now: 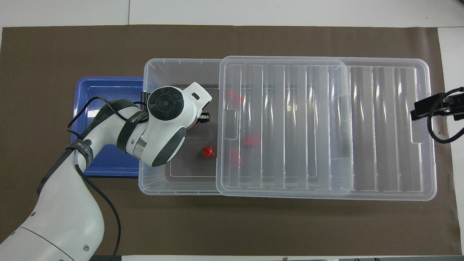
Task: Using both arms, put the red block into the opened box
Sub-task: 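Lower the red block into the box and open the left gripper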
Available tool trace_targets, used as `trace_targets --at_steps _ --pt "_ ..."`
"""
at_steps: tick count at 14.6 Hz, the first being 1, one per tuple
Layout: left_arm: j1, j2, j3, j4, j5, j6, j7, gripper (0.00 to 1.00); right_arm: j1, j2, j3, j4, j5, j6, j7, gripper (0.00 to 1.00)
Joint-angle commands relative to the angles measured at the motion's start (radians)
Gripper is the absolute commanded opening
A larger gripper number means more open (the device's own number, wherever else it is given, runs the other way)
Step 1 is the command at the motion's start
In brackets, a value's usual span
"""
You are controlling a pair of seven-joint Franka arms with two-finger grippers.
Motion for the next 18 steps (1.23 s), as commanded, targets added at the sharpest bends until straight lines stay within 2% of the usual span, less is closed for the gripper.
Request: trace_targets --at_steps 1,3,4,13,18 --pt "0.019 -0.009 -0.005 -0.032 0.031 0.054 -0.021 0.00 -0.007 -0.013 0.006 -0.023 -0.012 0.022 0.011 1.00" --pt "0.019 -0.007 -0.005 -0.029 0.031 0.072 -0.023 0.77 -0.007 -0.013 0.006 -0.023 -0.012 0.022 0.011 1.00" --pt "0.019 -0.006 -0.005 -0.029 0.031 0.085 -0.023 0.99 -0.007 -0.013 0.006 -0.023 -0.012 0.022 0.011 1.00" --pt "0.005 -0.070 -0.012 -0.021 0.021 0.080 -0.058 1.00 -0.007 -0.015 0.005 -0.023 -0.012 0.019 0.011 1.00" --pt "0.005 -0.181 -0.012 -0.020 0.021 -0.065 -0.050 1.00 -0.007 -0.018 -0.005 -0.032 -0.012 0.024 0.001 1.00"
